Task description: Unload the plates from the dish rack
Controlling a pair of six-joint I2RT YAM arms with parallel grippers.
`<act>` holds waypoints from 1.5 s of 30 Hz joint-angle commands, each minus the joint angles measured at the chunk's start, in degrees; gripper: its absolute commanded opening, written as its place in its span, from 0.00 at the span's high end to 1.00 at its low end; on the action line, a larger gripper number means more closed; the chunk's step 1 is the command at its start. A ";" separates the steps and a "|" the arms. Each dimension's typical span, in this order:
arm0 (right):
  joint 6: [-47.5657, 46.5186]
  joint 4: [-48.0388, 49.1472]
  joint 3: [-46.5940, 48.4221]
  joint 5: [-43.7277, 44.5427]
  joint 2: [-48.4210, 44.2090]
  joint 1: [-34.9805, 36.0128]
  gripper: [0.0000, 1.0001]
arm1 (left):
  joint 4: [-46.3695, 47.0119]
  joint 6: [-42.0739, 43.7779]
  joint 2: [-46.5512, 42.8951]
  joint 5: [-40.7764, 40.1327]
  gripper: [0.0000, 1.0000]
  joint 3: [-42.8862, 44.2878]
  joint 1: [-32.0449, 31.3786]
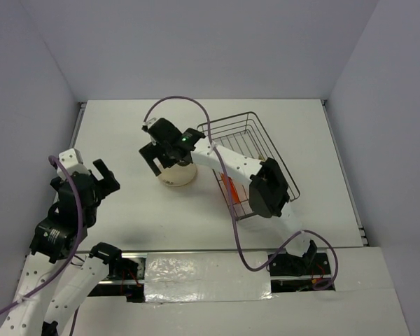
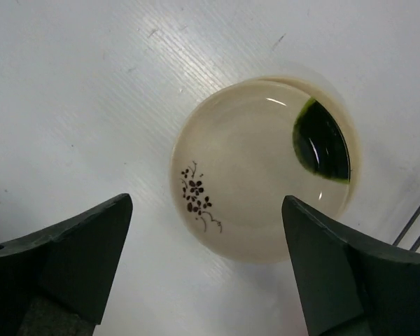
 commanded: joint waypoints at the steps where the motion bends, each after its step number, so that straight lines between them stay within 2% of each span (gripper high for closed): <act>1: 0.19 3.34 -1.08 -2.23 -6.40 0.52 0.00 | 1.47 -0.58 0.28 0.00 0.01 0.59 -0.22; 5: 1.85 3.17 -2.57 -2.87 -13.95 0.43 0.00 | 2.26 0.74 1.15 2.79 0.00 0.85 -0.31; 7: 3.08 4.04 -9.23 0.11 -23.16 0.43 0.00 | 3.92 2.49 2.55 6.48 0.01 1.38 -0.31; 8: 5.00 7.27 -17.26 4.22 -26.85 0.08 0.00 | 3.06 1.72 5.78 9.90 0.01 2.25 -0.31; 9: 6.76 8.52 -21.09 6.78 -34.72 -0.01 0.00 | 2.01 0.67 7.99 12.45 0.01 4.52 -0.22; 11: 11.58 9.58 -27.95 11.79 -41.80 -2.02 0.00 | 0.86 -1.27 15.96 17.99 0.00 6.47 -0.83; 12: 13.44 9.06 -33.55 12.60 -47.92 -3.08 0.00 | 0.86 -3.98 18.44 18.97 0.01 8.31 -3.36; 14: 17.49 5.83 -41.11 15.57 -56.02 -6.32 0.00 | 0.60 -7.50 25.39 14.44 0.01 10.60 -9.24; 15: 18.46 4.94 -43.51 16.64 -58.59 -7.90 0.00 | -0.02 -11.61 27.76 7.71 0.00 14.35 -17.45; 17: 20.66 2.31 -51.14 18.66 -63.34 -10.63 0.00 | -3.60 -15.76 37.15 0.74 0.01 19.54 -26.11; 18: 21.19 1.51 -53.18 19.80 -67.72 -14.30 0.00 | -5.54 -19.61 40.76 -4.95 0.00 26.10 -32.59; 20: 23.03 -2.51 -57.31 22.87 -73.17 -16.61 0.00 | -11.76 -23.41 53.14 -7.99 0.01 33.25 -36.24; 21: 24.26 -4.54 -57.95 25.41 -74.69 -17.40 0.00 | -14.23 -26.73 57.19 -8.17 0.00 41.20 -38.17; 22: 27.40 -6.65 -58.30 31.53 -76.18 -17.33 0.00 | -17.13 -29.12 61.75 -8.44 0.00 45.55 -38.97; 23: 28.48 -10.59 -59.09 34.11 -79.07 -17.59 0.00 | -20.99 -31.32 70.41 -8.70 0.01 50.64 -39.68; 24: 28.58 -11.59 -59.44 35.97 -80.58 -17.85 0.00 | -27.73 -34.38 74.42 -9.40 0.00 60.61 -41.42; 25: 28.32 -13.25 -59.79 37.90 -81.90 -18.55 0.00 | -30.67 -35.72 82.20 -10.97 0.00 65.32 -42.40; 26: 28.23 -14.22 -60.15 38.53 -84.35 -19.08 0.00 | -33.65 -36.86 85.85 -11.34 0.01 74.50 -43.02; 27: 28.49 -15.01 -60.15 38.97 -85.33 -19.34 0.00 | -35.08 -36.18 88.49 -11.34 0.02 77.12 -44.07; 29: 28.58 -16.69 -60.15 39.59 -88.13 -20.40 0.00 | -34.83 -37.31 92.12 -10.29 0.03 78.72 -44.34; 31: 28.93 -17.65 -60.06 40.03 -89.46 -20.66 0.00 | -31.86 -38.72 91.95 -10.02 0.05 75.93 -44.34; 32: 28.93 -18.18 -60.06 40.20 -90.43 -20.66 0.00 | -30.10 -38.55 91.42 -9.67 0.10 72.00 -44.34; 35: 28.14 -17.84 -60.58 39.33 -91.40 -20.67 0.01 | -24.46 -37.06 90.28 -8.44 0.21 67.58 -44.17; 37: 27.79 -17.40 -61.29 39.15 -91.49 -20.67 0.01 | -25.24 -37.40 91.24 -8.53 0.23 67.74 -44.08; 40: 27.17 -15.91 -62.60 37.92 -91.32 -20.84 0.02 | -26.12 -37.58 92.47 -8.61 0.37 68.27 -43.81; 41: 27.08 -15.55 -62.96 37.31 -91.23 -20.75 0.02 | -26.12 -37.67 92.65 -8.44 0.50 67.92 -43.55; 44: 26.65 -14.41 -63.75 36.69 -90.61 -20.75 0.02 | -25.51 -37.58 92.56 -7.21 0.70 66.95 -42.85; 45: 26.56 -14.23 -63.84 36.69 -90.44 -20.75 0.03 | -25.16 -37.40 92.39 -7.04 0.70 66.86 -42.76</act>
